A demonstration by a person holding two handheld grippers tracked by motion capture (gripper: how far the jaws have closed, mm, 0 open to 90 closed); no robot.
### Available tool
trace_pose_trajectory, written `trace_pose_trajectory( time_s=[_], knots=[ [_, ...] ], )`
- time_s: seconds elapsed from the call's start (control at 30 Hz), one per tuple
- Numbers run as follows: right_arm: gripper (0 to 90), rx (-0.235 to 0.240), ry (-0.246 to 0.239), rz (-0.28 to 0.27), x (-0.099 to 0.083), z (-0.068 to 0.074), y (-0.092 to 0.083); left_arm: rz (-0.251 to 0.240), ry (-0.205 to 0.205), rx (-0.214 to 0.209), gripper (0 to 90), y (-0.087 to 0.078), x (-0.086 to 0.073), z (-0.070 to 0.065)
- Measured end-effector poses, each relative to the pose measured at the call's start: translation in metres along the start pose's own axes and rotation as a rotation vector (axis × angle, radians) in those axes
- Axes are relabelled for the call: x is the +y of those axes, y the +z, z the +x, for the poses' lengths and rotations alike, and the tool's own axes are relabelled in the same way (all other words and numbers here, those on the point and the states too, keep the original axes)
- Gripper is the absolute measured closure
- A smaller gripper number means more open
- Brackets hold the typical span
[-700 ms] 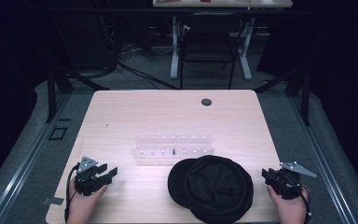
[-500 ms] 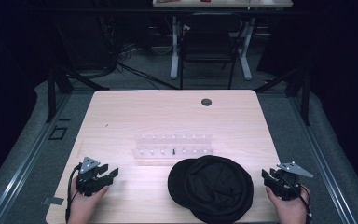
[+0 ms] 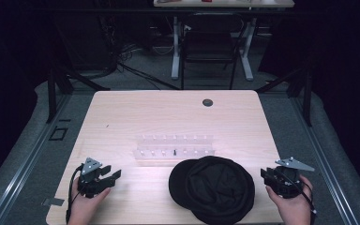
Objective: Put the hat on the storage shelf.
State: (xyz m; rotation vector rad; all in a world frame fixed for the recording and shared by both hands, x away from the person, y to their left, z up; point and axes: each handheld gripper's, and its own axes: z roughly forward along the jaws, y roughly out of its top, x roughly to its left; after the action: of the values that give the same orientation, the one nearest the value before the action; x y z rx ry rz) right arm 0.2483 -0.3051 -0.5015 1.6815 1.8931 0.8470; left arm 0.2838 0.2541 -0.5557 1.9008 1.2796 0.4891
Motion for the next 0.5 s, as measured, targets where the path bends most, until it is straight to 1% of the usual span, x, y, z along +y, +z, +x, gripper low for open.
trace_pose_trajectory(
  time_s=[0.03,0.07,0.13,0.17,0.23,0.27,0.33,0.37,0.43,0.47,0.5],
  knots=[
    [72.6,0.01,0.003,0.012,0.002,0.001,-0.001,-0.001,0.001,0.0,50.3,0.0,0.0,0.0],
    [72.6,0.008,-0.004,0.016,0.004,0.002,-0.003,-0.005,0.0,0.001,50.3,0.0,0.0,-0.001],
    [72.3,0.023,-0.017,0.032,0.006,0.003,-0.005,0.002,0.001,-0.001,50.3,0.0,-0.001,-0.001],
    [71.5,0.029,-0.013,0.037,0.006,0.005,-0.006,0.004,0.001,0.002,50.3,0.001,-0.001,-0.002],
    [67.5,0.026,-0.017,0.057,0.005,0.006,-0.007,0.003,0.002,0.001,50.3,0.001,-0.001,-0.002],
    [65.6,0.019,-0.026,0.059,0.005,0.007,-0.008,0.002,0.003,-0.002,50.3,0.001,-0.001,-0.003],
    [65.5,0.009,-0.045,0.048,0.004,0.008,-0.01,0.006,0.006,0.006,50.3,0.001,-0.001,-0.003],
    [65.5,0.018,-0.052,0.049,0.004,0.009,-0.011,0.007,0.005,0.007,50.3,0.001,-0.001,-0.003],
    [65.9,0.018,-0.064,0.065,0.004,0.009,-0.012,0.008,0.003,0.002,50.3,0.002,-0.002,-0.003],
    [68.1,0.029,-0.069,0.065,0.004,0.009,-0.011,0.007,0.005,0.004,50.3,0.003,-0.002,-0.003],
    [69.2,0.046,-0.063,0.086,0.005,0.01,-0.011,0.006,0.009,0.01,50.4,0.003,-0.002,-0.003]
  ],
)
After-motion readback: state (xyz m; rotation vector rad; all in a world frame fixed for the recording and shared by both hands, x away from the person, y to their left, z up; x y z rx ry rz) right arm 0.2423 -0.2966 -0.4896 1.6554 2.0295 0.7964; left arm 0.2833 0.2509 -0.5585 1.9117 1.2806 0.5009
